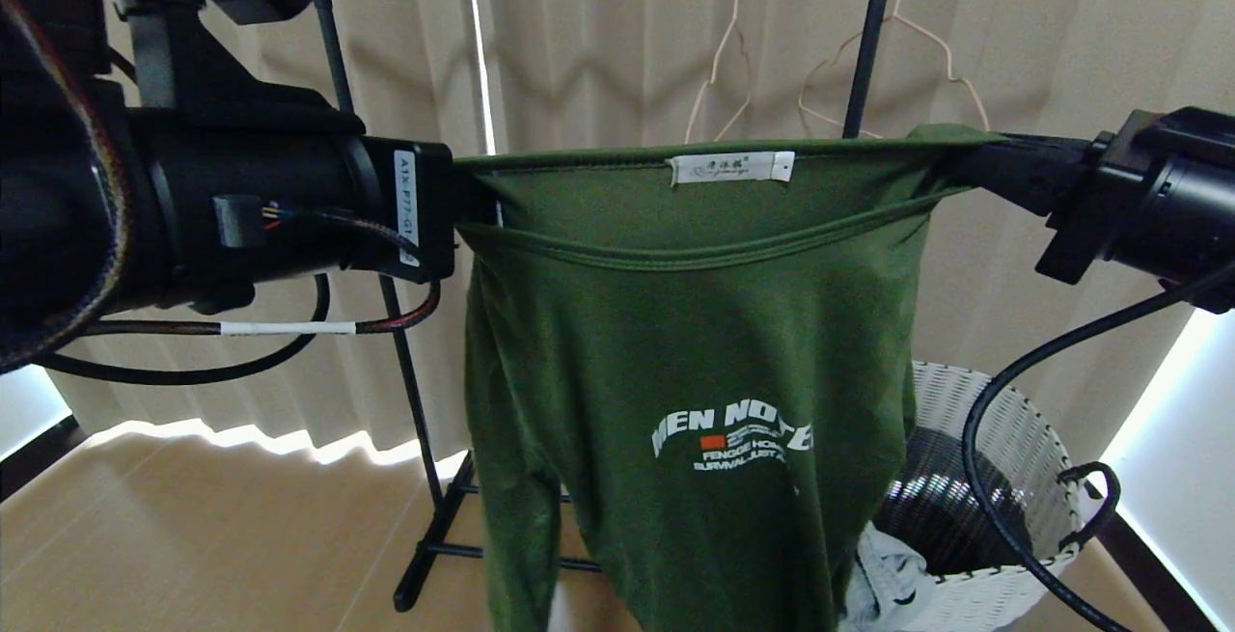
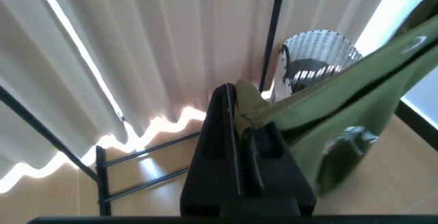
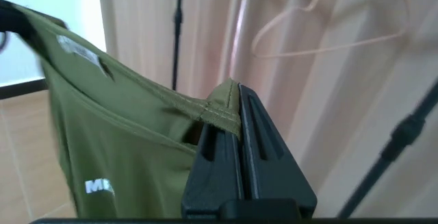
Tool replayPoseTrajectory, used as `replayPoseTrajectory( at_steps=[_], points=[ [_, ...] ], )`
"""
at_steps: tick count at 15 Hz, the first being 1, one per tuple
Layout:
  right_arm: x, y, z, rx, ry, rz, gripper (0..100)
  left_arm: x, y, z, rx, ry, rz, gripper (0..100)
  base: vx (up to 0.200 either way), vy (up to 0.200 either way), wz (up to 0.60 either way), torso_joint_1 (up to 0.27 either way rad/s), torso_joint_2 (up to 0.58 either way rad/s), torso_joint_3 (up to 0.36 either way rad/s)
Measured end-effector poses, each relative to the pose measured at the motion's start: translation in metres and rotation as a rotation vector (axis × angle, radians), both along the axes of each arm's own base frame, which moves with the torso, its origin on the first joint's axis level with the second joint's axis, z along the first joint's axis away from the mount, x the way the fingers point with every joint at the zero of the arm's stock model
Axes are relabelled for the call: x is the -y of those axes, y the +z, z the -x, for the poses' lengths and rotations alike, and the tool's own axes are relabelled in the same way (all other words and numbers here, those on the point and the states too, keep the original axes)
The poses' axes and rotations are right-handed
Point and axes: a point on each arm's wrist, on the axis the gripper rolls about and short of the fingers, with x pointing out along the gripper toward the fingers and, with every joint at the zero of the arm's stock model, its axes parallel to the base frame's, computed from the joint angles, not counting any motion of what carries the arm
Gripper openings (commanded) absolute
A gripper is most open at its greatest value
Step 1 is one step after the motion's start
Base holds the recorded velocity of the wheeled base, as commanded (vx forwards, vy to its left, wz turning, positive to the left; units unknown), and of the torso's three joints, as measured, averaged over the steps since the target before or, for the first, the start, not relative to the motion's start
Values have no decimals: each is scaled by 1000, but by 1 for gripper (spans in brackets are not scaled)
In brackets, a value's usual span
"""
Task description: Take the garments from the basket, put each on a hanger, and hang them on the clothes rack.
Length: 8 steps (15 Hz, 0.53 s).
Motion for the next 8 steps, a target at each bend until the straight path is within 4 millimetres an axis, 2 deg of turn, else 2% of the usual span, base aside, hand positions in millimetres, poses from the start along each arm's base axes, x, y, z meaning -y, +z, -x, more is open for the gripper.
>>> replayPoseTrajectory(
  at_steps=[4, 8],
  points=[
    [7, -3, -11, -15, -46, 5, 0, 0, -2, -7, -13, 8, 21, 0, 0, 0, 0, 0, 0, 0],
    [14, -6, -7, -26, -67, 2, 0, 2, 5, -8, -20, -63, 68, 0, 0, 0, 0, 0, 0, 0]
  ],
)
